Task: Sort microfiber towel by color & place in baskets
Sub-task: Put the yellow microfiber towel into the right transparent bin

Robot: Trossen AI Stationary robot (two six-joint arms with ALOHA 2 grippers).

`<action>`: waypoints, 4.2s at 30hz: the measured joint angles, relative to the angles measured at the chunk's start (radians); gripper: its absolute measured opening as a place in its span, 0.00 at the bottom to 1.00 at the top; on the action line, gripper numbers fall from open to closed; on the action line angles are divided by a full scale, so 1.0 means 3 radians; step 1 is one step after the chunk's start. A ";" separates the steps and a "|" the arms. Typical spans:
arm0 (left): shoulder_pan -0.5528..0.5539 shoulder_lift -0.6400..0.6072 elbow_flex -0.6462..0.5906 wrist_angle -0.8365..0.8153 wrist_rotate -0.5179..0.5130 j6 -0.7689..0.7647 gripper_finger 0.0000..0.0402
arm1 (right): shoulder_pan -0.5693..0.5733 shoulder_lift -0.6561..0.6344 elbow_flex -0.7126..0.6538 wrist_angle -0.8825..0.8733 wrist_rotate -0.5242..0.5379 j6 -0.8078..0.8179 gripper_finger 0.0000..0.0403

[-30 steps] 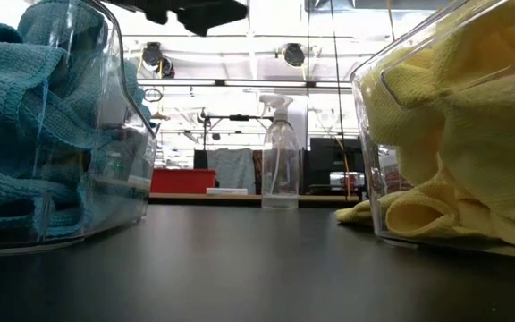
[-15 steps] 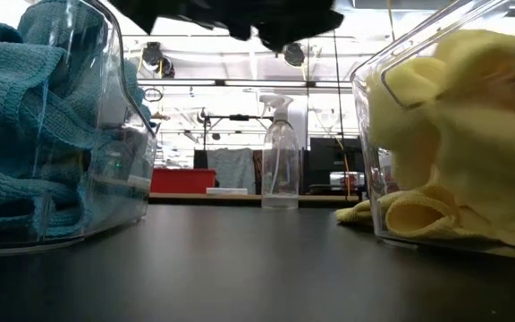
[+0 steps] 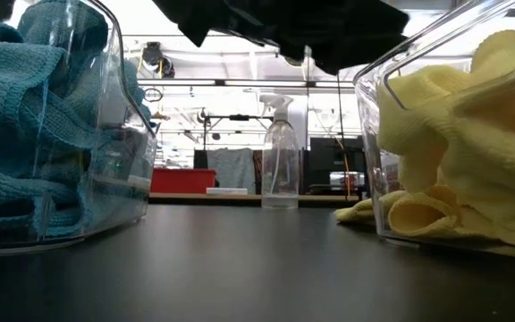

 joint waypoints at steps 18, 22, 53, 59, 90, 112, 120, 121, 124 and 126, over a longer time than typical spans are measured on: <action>0.0001 0.0027 0.0081 -0.0111 0.0077 0.0006 0.58 | 0.0008 -0.0859 0.0291 -0.0427 -0.0146 -0.0059 0.48; 0.0001 0.0027 0.0081 -0.0130 0.0077 0.0007 0.58 | 0.0008 -0.1116 0.0464 -0.0742 -0.0139 -0.0101 0.52; 0.0140 0.0126 0.0080 0.1092 0.0217 -0.0321 0.58 | -0.0081 -0.1297 0.0666 -0.0807 0.0723 -0.0547 0.53; 0.0142 0.0367 0.0129 0.1545 0.0123 -0.0497 0.58 | -0.0081 -0.1311 0.0666 -0.0585 0.0723 -0.0778 0.53; 0.0062 0.0897 0.1055 0.1375 0.0172 -0.0369 0.23 | -0.0078 -0.1311 0.0670 -0.0317 0.0710 -0.1137 0.53; 0.0075 0.0903 0.1052 0.0088 0.0058 0.0031 0.00 | 0.0200 -0.1661 0.0673 -0.1665 0.0724 0.0021 0.46; 0.0126 0.0902 0.1052 0.0053 0.0050 0.0026 0.02 | 0.0229 -0.1151 0.0671 -0.1888 0.0445 0.0212 0.18; 0.0129 0.0902 0.1052 0.0049 0.0050 0.0025 0.03 | 0.0227 -0.1074 0.0671 -0.1890 0.0442 0.0191 0.14; 0.0131 0.0899 0.1052 0.0008 0.0053 0.0025 0.06 | 0.0219 -0.0885 0.0671 -0.1926 0.0418 0.0198 0.03; 0.0130 0.0871 0.1050 -0.0095 0.0053 0.0054 0.10 | 0.0217 -0.0770 0.0671 -0.1947 0.0445 0.0274 0.02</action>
